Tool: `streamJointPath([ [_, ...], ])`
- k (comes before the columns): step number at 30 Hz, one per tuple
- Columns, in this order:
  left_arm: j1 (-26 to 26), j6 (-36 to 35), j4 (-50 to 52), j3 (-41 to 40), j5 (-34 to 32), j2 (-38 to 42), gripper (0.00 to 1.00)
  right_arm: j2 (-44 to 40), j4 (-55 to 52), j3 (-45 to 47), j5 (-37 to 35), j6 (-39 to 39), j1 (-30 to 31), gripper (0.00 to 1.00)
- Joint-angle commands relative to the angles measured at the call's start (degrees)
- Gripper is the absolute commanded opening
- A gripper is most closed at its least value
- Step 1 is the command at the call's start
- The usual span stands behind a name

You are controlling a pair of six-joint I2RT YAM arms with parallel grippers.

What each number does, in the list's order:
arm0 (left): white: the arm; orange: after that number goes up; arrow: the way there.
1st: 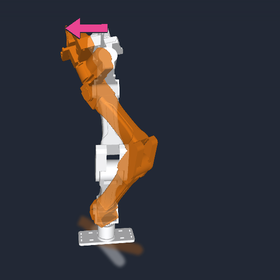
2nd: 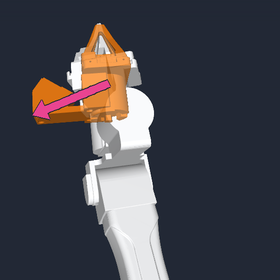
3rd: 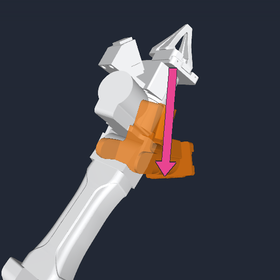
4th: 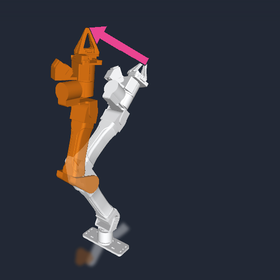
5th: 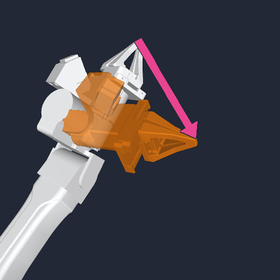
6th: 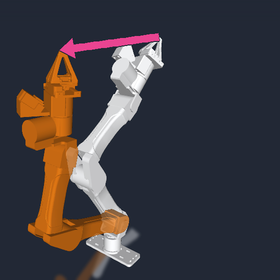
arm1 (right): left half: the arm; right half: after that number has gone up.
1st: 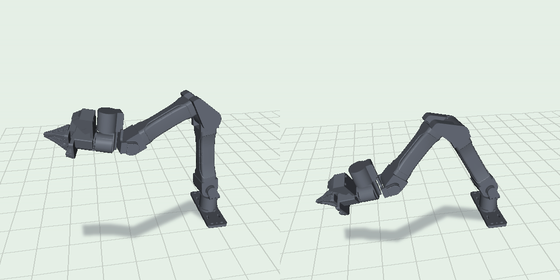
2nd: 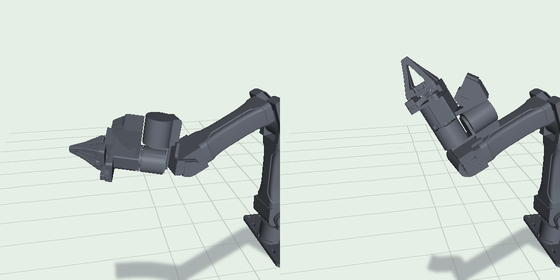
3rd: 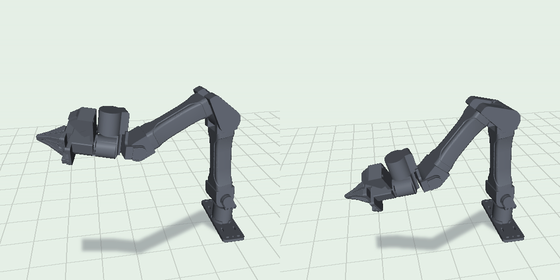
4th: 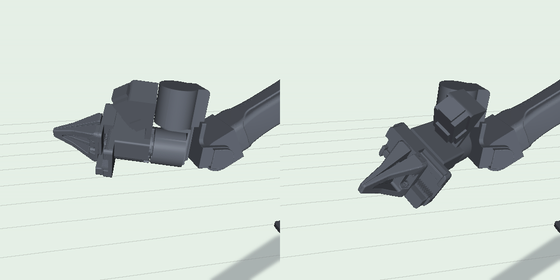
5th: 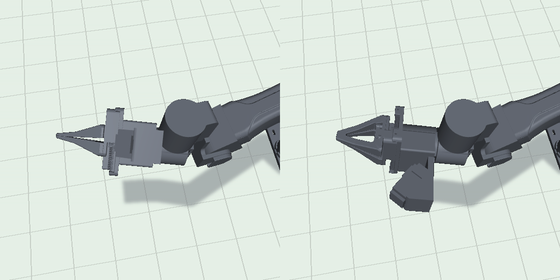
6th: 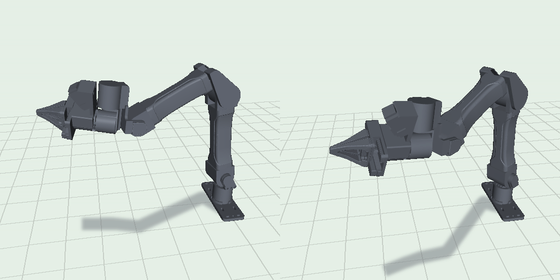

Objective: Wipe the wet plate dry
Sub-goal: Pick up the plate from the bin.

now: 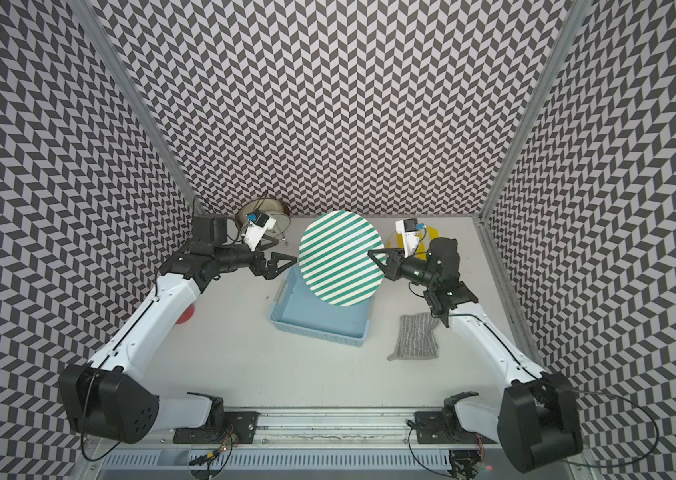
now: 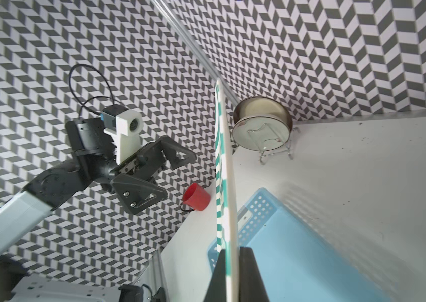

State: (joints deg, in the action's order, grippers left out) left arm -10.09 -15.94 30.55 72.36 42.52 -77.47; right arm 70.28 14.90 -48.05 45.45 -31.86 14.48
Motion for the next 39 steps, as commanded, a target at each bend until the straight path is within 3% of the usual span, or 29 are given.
streamJointPath([
  [1,0.2,-4.5,5.7,1.5,6.7,-0.4,1.00,-3.1,12.0,0.8,7.1,-3.6,-0.1,0.00],
  [11,-0.5,-15.4,18.2,5.5,22.8,-2.6,0.97,-4.1,17.0,3.5,11.2,-5.3,-0.1,0.00],
  [23,-2.5,-17.6,22.1,6.7,26.5,-3.8,0.83,-3.0,21.2,4.0,11.9,-7.0,0.0,0.00],
  [39,-3.2,-15.6,21.6,7.9,26.9,-5.1,0.13,-2.9,20.5,4.9,10.4,-5.6,0.1,0.00],
])
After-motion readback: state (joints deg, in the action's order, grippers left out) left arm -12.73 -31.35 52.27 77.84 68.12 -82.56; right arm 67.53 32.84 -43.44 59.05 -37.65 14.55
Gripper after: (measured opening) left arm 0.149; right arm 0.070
